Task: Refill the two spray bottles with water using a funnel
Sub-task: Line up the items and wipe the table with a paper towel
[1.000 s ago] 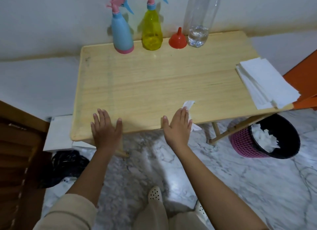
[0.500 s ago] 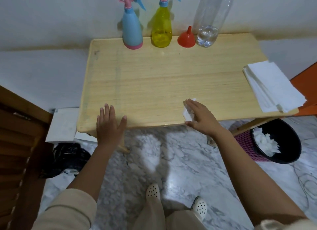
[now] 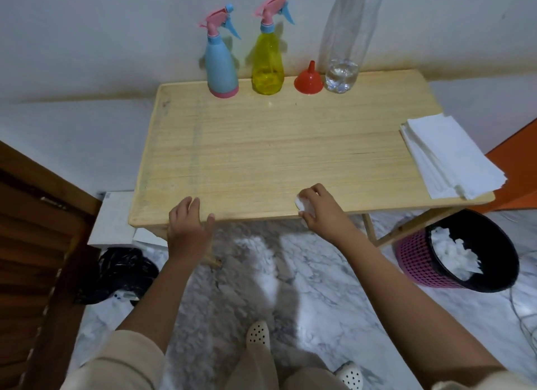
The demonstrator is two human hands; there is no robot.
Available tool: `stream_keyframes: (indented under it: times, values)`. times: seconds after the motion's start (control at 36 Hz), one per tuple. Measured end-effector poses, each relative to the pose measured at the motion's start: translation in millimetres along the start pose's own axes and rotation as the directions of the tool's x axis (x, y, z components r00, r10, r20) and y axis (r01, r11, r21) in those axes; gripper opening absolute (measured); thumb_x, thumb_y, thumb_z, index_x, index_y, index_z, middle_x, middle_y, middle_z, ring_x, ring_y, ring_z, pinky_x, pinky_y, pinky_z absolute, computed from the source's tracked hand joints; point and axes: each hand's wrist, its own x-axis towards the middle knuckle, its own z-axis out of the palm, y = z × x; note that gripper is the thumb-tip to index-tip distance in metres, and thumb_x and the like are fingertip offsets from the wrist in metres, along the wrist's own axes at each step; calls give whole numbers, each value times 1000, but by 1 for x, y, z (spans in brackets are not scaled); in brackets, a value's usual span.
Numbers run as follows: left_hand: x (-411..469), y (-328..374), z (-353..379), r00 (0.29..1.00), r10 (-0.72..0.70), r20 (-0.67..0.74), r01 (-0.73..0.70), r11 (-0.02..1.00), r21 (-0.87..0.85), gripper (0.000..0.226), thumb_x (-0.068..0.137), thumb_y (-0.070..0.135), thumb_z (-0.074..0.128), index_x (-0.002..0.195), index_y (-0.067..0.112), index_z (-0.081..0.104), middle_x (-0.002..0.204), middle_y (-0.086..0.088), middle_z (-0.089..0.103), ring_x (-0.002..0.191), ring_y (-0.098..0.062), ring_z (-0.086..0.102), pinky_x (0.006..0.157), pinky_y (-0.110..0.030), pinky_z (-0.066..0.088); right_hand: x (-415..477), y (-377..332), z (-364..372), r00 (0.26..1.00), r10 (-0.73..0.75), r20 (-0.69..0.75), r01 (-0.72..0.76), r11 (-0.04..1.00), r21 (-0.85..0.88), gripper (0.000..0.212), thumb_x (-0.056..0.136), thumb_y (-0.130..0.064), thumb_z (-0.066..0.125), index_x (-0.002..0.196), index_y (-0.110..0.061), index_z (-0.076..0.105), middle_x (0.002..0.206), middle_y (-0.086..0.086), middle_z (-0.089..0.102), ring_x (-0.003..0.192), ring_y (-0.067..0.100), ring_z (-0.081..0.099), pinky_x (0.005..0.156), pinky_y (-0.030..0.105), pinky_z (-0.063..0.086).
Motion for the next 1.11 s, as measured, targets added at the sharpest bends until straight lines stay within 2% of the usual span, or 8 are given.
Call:
stream_keyframes:
  times: [0.17,0.28,0.39,0.53,0.83,0.94,1.03,1.11]
  values:
    - [-22,40,2,997,-61,50,64,996,-67,41,90,22,57,125,2,55,127,-14,48,120,-33,38,95,-42,37,-17,5,1,998,-8,-56,13,996,87,25,87,1,50,110,-4,57,107,14,51,85,31,54,69,35,42]
    - [-47,78,13,994,-84,76,98,974,-206,25,92,15,51,113,5,59,105,-2,45,109,-26,45,85,-35,39,-44,22,-4,996,64,-69,-48,975,216,24,85,0,54,107,-5,59,105,12,54,91,24,52,71,28,35]
    - [-75,119,41,982,-32,186,77,968,-238,18,93,13,52,106,7,62,108,-5,52,107,-28,51,76,-28,37,-87,50,-26,989,131,-70,-104,944,312,14,87,-7,55,100,-7,61,102,8,60,93,21,55,77,34,46]
    - [-104,195,88,929,92,358,33,944,-327,17,92,4,52,103,3,66,101,-7,58,98,-25,57,77,-23,37,-151,114,-65,950,293,-112,-248,919,306,8,89,-16,59,96,-13,59,93,-1,55,84,13,50,69,24,36]
    - [-105,412,177,603,496,625,-284,865,-413,28,91,14,51,109,-4,61,108,-19,59,106,-30,55,77,-18,32,-253,266,-151,599,744,-295,-588,659,469,8,82,-7,66,86,-3,61,86,7,59,81,19,52,62,18,32]
    - [-95,490,206,480,579,660,-381,815,-438,35,85,19,51,105,-7,63,108,-20,62,96,-23,55,74,-13,30,-262,312,-177,461,831,-311,-651,555,518,12,82,-6,66,80,-5,54,80,6,54,76,19,49,59,4,35]
    - [-80,544,228,395,633,666,-429,768,-475,20,86,3,54,102,-5,65,104,-17,61,88,-20,51,73,-16,32,-254,347,-198,396,869,-298,-675,495,547,11,81,-5,65,88,1,58,84,6,55,77,18,49,57,14,33]
    - [-58,590,250,334,671,662,-469,727,-501,31,83,21,53,100,-1,65,101,-14,62,91,-23,56,77,-24,39,-239,378,-216,314,901,-300,-673,434,599,12,81,-7,65,90,-2,58,84,3,57,78,18,52,58,15,33]
